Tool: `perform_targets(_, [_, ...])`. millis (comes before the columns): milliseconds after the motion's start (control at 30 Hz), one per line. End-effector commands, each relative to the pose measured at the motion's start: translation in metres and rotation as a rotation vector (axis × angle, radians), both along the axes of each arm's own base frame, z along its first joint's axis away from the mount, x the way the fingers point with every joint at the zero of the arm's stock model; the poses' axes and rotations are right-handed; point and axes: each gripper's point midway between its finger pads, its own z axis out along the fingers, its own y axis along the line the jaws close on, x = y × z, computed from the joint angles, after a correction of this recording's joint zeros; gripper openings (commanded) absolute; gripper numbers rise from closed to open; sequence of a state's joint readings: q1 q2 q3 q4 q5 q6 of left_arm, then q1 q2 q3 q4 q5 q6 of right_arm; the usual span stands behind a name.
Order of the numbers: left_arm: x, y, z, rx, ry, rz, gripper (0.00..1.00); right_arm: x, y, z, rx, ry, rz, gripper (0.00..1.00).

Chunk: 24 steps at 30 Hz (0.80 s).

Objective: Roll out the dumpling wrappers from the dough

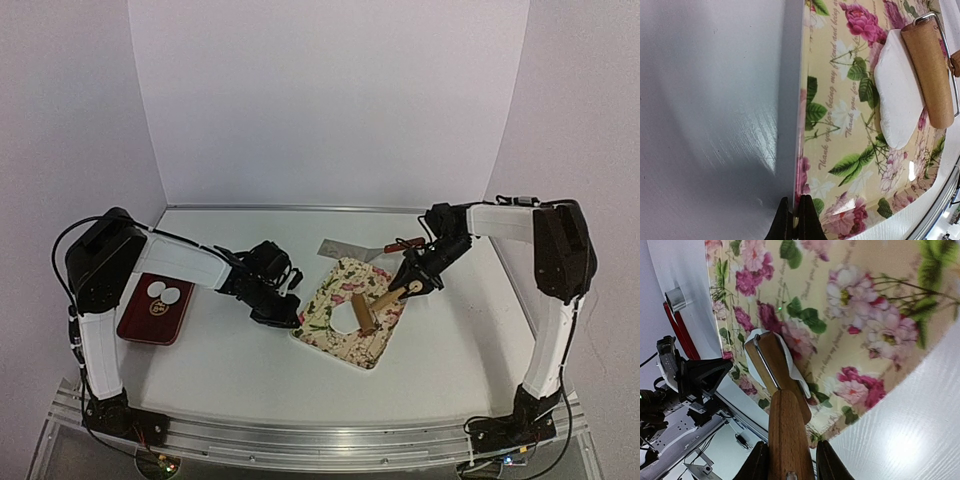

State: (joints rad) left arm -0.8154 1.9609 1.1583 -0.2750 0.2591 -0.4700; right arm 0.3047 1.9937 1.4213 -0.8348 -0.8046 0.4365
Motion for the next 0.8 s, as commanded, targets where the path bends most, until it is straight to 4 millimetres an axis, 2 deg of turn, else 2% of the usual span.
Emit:
perform_targets(0, [-0.036, 0.06, -0.072, 0.307, 0.168, 0.019, 0.0, -0.039, -0.041, -0.099, -0.524, 0.092, 0.099, 0.0])
perform_targets(100, [-0.034, 0.055, -0.072, 0.292, 0.169, 0.017, 0.0, -0.045, -0.022, -0.105, -0.531, 0.097, 0.132, 0.0])
perform_targets(200, [-0.034, 0.055, -0.073, 0.295, 0.172, 0.018, 0.0, -0.049, -0.011, -0.108, -0.537, 0.092, 0.157, 0.0])
perform_targets(367, [-0.038, 0.06, -0.077, 0.301, 0.18, 0.034, 0.0, -0.047, -0.012, -0.107, -0.566, 0.071, 0.169, 0.0])
perform_targets(533, [-0.044, 0.074, -0.079, 0.32, 0.19, 0.071, 0.0, -0.044, -0.037, -0.103, -0.6, 0.084, 0.131, 0.0])
perform_targets(767, [-0.054, 0.096, -0.08, 0.347, 0.207, 0.115, 0.0, -0.032, -0.098, -0.096, -0.631, 0.103, 0.044, 0.0])
